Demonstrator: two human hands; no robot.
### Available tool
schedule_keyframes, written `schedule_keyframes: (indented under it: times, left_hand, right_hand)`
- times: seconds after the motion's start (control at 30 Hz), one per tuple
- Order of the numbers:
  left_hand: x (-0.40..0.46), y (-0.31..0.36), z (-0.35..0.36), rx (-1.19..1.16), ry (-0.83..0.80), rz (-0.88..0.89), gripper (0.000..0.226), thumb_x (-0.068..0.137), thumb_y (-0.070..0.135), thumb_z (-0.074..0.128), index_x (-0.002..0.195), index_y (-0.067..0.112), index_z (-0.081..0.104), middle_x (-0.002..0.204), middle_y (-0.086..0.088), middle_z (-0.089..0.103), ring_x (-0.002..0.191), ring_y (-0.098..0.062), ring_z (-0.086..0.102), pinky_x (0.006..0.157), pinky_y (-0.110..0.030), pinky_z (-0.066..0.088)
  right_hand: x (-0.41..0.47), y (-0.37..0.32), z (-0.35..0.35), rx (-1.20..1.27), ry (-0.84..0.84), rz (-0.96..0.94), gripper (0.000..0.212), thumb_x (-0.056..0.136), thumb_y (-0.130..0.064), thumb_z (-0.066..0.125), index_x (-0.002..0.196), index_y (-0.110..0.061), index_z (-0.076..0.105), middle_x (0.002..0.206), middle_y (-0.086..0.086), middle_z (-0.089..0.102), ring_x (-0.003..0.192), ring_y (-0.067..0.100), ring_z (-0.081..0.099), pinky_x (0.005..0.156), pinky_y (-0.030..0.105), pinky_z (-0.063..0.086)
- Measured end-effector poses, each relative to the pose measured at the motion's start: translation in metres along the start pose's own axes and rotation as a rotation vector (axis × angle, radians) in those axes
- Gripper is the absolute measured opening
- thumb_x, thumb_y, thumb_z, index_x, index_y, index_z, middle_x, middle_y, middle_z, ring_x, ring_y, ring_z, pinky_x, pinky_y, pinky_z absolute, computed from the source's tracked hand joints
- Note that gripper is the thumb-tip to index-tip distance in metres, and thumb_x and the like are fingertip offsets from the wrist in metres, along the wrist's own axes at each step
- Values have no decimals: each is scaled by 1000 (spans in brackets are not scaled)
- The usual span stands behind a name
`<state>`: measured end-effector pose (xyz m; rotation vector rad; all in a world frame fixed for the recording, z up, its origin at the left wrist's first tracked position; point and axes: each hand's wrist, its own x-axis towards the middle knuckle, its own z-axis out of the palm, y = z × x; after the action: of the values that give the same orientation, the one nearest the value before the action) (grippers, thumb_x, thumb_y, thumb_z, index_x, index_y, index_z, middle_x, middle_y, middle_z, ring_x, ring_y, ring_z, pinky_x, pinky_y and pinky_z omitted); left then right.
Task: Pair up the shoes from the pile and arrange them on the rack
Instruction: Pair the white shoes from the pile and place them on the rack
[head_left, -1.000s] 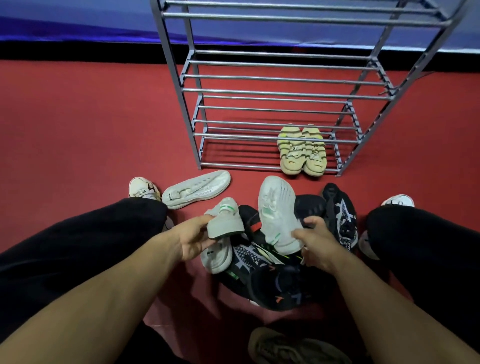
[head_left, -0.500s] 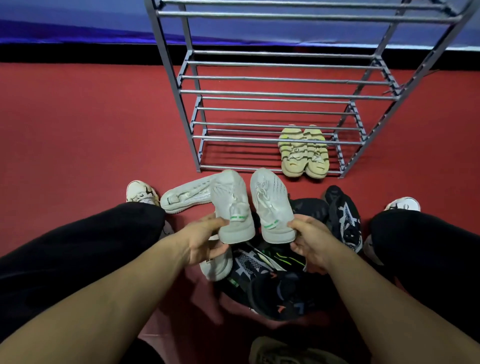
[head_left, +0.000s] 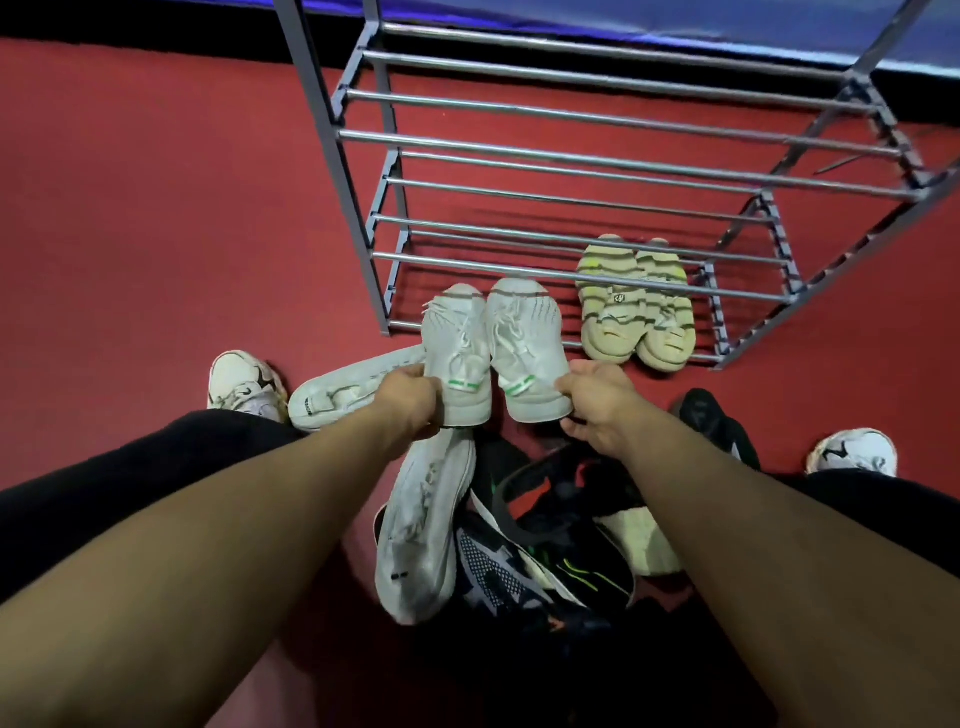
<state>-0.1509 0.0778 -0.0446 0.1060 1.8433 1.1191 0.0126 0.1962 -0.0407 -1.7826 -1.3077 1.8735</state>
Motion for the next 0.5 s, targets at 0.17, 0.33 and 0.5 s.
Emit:
schedule_keyframes:
  times: [0.17,0.33,0.5]
  left_hand:
    - [72,30,13,41,34,138,32,95,3,38,114,16,60,81,-7,61,60,-20,55,40,-18,46]
    - [146,57,19,222,99,199,32,92,7,41,117,13,60,97,-11,66,79,-29,64,67,-35,57]
    - [198,69,24,433,103,150,33,89,8,51,119,2,61,119,-14,66,103,-33,65,93,-44,54]
  right_hand:
    - [69,-21,19,-42,56,-62,25,88,-3,46,100,-20,61,107,9,68,83,22,60,50,27,45]
    - [130,-38,29,-88,97,-104,28,85,-3,48,106,-18,59,109,9,68,81,23,63,52,28,48]
    - [169,-38,41,-99,95,-80,21,89,-5,52,105,-19,53,106,5,63,81,18,63,69,37,58]
